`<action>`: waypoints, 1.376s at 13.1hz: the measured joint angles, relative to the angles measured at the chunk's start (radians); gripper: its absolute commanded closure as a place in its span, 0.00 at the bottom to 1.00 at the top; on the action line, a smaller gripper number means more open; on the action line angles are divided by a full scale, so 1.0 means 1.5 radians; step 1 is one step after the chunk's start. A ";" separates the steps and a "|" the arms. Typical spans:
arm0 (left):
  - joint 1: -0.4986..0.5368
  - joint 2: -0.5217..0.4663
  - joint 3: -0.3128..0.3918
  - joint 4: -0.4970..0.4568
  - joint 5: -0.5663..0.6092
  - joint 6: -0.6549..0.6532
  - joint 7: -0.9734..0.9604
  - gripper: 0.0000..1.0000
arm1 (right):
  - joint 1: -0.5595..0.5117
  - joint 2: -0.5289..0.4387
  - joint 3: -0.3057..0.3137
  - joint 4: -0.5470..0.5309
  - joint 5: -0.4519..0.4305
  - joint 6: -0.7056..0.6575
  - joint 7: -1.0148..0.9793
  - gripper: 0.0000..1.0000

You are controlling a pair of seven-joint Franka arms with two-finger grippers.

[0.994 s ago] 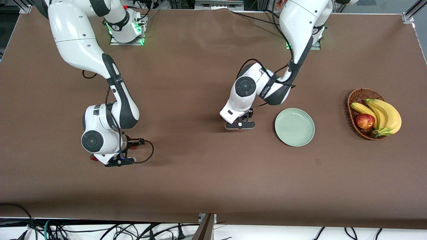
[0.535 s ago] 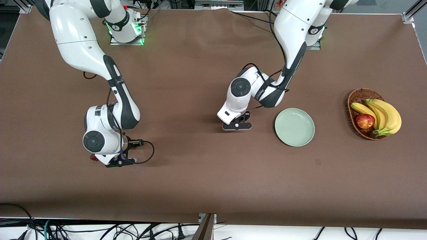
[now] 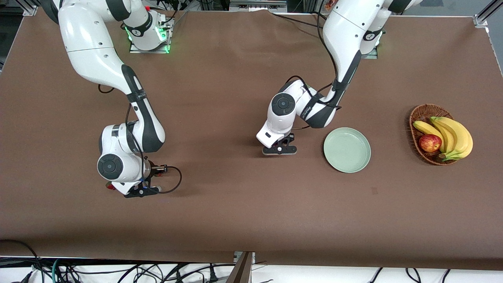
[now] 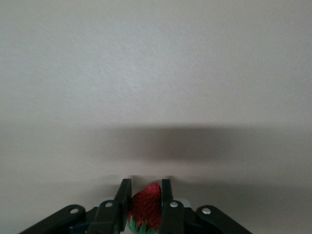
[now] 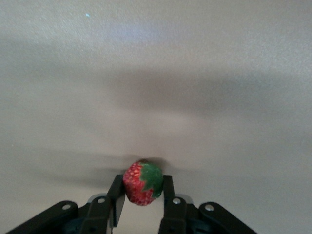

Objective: Collect all strawberries into plate
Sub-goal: 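Drop the strawberry onto the plate while the right gripper grasps another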

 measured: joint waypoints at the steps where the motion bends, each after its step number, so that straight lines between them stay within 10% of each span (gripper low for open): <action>1: 0.007 -0.013 0.005 0.011 0.000 -0.033 0.026 0.79 | 0.001 0.000 0.005 0.004 0.001 0.002 0.003 0.77; 6: 0.151 -0.104 0.010 0.025 0.000 -0.163 0.325 0.77 | 0.032 -0.001 0.069 0.027 0.009 0.063 0.139 0.77; 15: 0.322 -0.073 0.009 -0.012 0.000 -0.161 0.762 0.75 | 0.258 0.014 0.103 0.025 0.011 0.257 0.537 0.76; 16: 0.325 -0.064 0.009 -0.020 0.000 -0.142 0.770 0.67 | 0.282 0.018 0.104 0.025 0.011 0.273 0.571 0.76; 18: 0.324 -0.055 0.004 -0.037 0.000 -0.113 0.771 0.00 | 0.326 0.032 0.104 0.025 0.011 0.315 0.625 0.76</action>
